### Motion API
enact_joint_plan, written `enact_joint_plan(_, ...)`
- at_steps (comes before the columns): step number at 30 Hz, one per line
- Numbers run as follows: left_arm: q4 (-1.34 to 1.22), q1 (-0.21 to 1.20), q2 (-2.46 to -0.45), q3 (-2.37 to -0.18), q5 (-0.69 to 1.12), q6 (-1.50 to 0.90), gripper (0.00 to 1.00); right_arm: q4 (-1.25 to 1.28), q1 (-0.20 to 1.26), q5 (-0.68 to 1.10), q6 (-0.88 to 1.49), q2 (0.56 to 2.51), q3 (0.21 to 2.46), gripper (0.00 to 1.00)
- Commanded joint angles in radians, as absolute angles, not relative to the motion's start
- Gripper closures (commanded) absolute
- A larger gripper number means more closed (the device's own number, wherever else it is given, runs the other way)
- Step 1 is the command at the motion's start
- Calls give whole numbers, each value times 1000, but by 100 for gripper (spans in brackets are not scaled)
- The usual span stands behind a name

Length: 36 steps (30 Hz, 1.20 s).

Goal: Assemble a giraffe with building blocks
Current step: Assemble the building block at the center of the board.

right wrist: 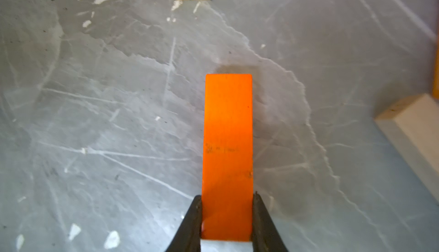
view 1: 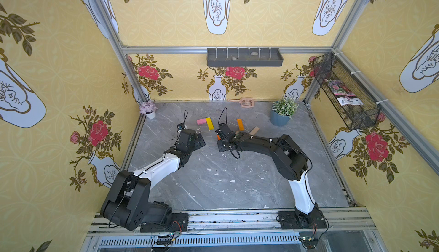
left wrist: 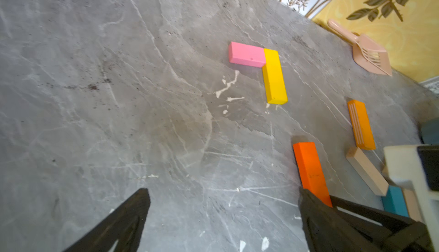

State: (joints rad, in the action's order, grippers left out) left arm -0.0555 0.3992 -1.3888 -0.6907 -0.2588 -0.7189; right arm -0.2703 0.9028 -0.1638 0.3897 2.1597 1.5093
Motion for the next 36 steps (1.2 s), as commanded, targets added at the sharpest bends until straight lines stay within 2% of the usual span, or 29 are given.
enact_joint_plan(1, -48, 394, -1387, -684, -267, -723, 1, -313, 917, -169, 451, 2201, 1571, 87)
enact_joint_plan(21, -49, 391, -1401, -693, -220, -733, 1, -411, 927, -207, 492, 2334, 1793, 85)
enact_joint_plan(36, -9, 355, -1338, -657, -316, -790, 1, -430, 908, -197, 481, 2393, 1871, 84)
